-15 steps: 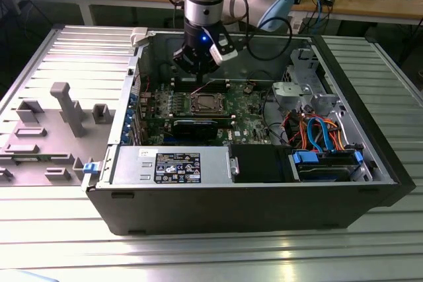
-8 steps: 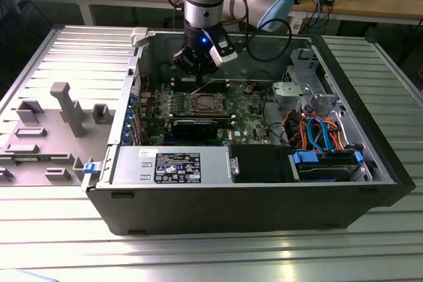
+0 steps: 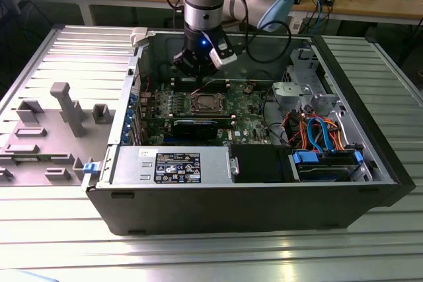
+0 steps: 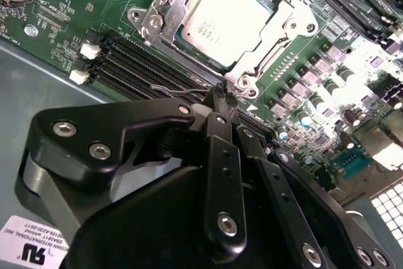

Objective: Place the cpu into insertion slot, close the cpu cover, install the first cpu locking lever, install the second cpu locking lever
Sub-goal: 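Install the first cpu locking lever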

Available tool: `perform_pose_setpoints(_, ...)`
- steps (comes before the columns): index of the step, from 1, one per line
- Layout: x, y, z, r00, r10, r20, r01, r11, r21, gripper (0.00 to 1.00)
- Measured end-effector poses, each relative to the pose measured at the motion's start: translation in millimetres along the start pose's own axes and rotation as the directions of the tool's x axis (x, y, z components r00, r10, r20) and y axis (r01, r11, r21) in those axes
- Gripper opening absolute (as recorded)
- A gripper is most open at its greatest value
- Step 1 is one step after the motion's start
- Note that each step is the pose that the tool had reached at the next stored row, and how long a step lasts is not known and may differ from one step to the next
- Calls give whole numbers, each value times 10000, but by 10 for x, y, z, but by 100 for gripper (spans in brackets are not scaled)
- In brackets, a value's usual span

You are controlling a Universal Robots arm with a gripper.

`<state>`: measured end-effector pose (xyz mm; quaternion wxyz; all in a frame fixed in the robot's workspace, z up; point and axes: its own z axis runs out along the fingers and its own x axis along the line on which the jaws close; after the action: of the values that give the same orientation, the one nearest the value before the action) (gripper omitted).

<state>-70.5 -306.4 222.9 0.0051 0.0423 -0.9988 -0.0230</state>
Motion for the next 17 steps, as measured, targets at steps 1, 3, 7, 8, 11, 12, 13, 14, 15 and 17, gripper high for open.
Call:
perform_pose_setpoints(1,-1,0,6,10000,-2,0,2,10000,0,11)
perform_pose_setpoints(3,-15,-3,28,10000,-2,0,2,10000,2,11)
perform_pose_setpoints(7,-49,-7,59,10000,-1,-1,1,10000,4,11)
perform_pose_setpoints(8,-64,-9,69,10000,-1,-1,1,10000,5,11)
perform_pose_setpoints(11,-111,-15,112,10000,-2,-2,2,10000,15,11)
perform_pose_setpoints(12,-118,-16,121,10000,-1,-3,1,10000,20,11)
perform_pose_setpoints(13,-123,-17,128,10000,-1,-3,1,10000,23,11)
perform_pose_setpoints(14,-130,-17,136,10000,-1,-3,1,10000,26,11)
perform_pose_setpoints(15,-136,-18,143,10000,-1,-3,1,10000,28,11)
perform_pose_setpoints(17,-155,-20,155,10000,-1,-4,1,10000,36,11)
